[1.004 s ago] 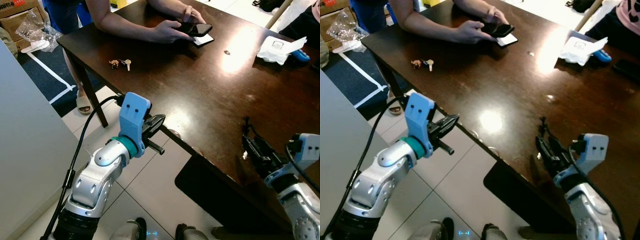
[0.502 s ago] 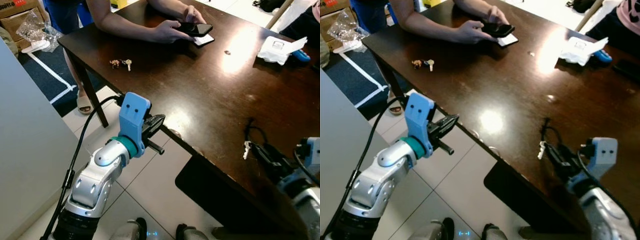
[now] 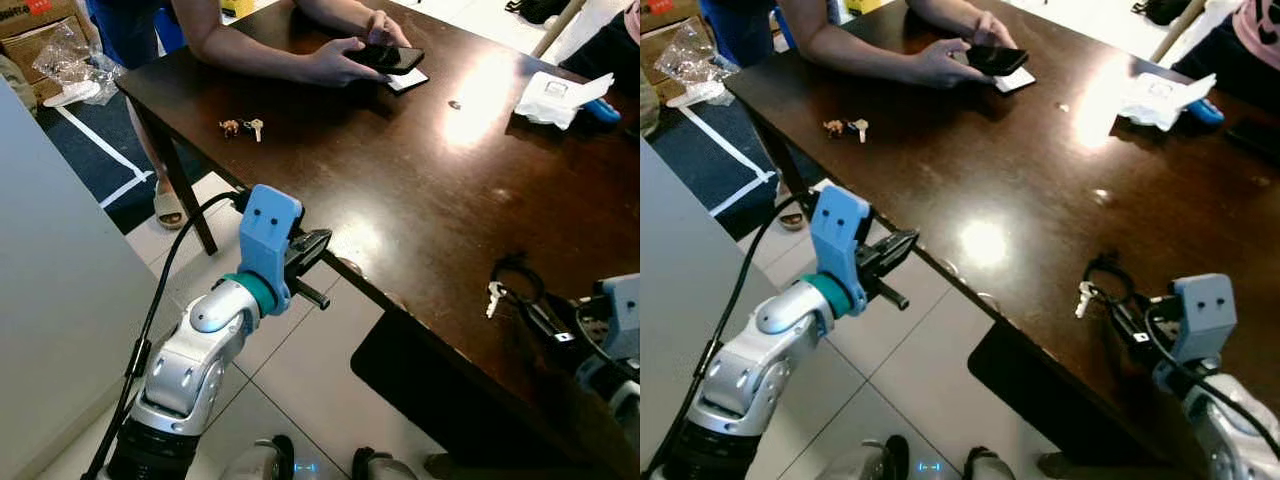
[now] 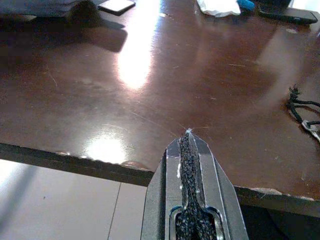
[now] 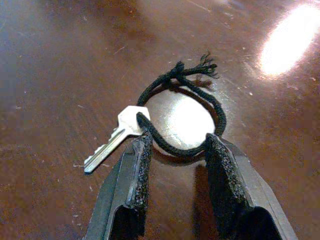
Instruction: Hang keys on a hook
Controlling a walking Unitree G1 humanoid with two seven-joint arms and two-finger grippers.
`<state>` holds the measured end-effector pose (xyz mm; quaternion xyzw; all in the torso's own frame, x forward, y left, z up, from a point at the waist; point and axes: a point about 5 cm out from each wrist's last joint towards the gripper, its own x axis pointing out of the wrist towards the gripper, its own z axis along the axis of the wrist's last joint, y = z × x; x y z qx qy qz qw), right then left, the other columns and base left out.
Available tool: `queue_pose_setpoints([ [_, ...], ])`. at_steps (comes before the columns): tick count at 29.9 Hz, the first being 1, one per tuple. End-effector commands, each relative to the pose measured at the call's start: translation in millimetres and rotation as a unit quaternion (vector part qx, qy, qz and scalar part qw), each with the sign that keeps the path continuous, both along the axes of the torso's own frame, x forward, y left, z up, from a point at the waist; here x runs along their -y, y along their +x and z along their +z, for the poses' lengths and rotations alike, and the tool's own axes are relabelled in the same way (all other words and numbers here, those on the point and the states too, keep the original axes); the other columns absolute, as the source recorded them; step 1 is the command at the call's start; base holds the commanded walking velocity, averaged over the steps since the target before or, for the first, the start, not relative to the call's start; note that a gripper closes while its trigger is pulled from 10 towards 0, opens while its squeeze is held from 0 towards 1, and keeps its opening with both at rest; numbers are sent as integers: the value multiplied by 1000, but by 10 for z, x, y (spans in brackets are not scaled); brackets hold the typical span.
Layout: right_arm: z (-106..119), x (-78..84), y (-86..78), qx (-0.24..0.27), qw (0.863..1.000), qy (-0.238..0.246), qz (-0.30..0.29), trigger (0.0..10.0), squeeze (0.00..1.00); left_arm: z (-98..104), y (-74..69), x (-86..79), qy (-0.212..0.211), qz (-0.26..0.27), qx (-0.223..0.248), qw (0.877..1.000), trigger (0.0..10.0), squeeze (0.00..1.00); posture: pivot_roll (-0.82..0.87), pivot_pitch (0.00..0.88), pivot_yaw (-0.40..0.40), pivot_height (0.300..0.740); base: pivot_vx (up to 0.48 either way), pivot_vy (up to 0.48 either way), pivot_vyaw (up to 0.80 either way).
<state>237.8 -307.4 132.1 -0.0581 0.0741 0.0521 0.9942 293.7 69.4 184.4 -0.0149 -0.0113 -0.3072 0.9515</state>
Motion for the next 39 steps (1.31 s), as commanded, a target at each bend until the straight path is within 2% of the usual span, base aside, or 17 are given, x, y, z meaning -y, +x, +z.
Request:
queue_pose_setpoints([
  [1,-106,2,-23,-18,1000,-10,0,10000,0,-78,-15,-16,9,3,-12,1000,10000,0,-52,157,122,740,0,0,0],
  [9,-320,44,-18,-54,997,-55,-31,10000,0,-82,-23,-26,9,6,-12,1000,10000,0,-46,156,120,740,0,0,0],
  [13,-337,57,-19,-54,996,-57,-40,10000,0,-82,-23,-29,9,6,-12,1000,10000,0,-46,156,120,740,0,0,0],
  [16,-360,79,58,-50,995,-47,-74,10000,0,-79,-22,-25,9,5,-12,1000,10000,0,-49,159,127,740,0,0,0],
  [20,-363,64,89,-45,995,-39,-77,10000,0,-78,-22,-24,8,4,-12,1000,10000,0,-49,159,127,740,0,0,0],
  [23,-343,-12,222,-23,996,10,-90,10000,0,-76,-17,-32,9,6,-12,1000,10000,0,-33,162,129,740,0,0,0],
  [26,-340,-31,273,-17,995,27,-99,10000,0,-78,-19,-39,9,8,-13,1000,10000,0,-34,162,131,740,0,0,0],
  [28,-340,-101,369,-11,993,52,-103,10000,0,-84,-24,-46,9,9,-14,1000,10000,0,-31,165,133,740,0,0,0],
  [32,-331,-218,464,-10,994,60,-87,10000,0,-82,-28,-47,10,9,-15,1000,10000,0,-27,166,136,740,0,0,0],
  [34,-331,-218,464,-10,994,60,-87,10000,0,-82,-28,-47,10,9,-15,1000,10000,0,-27,166,136,740,0,0,0],
  [36,-317,-322,548,-6,995,65,-74,10000,0,-77,-25,-52,10,11,-14,1000,10000,0,-19,168,135,740,0,0,0],
  [39,-292,-392,603,2,995,72,-67,10000,0,-78,-27,-63,11,13,-15,1000,10000,0,-14,168,133,740,0,0,0],
])
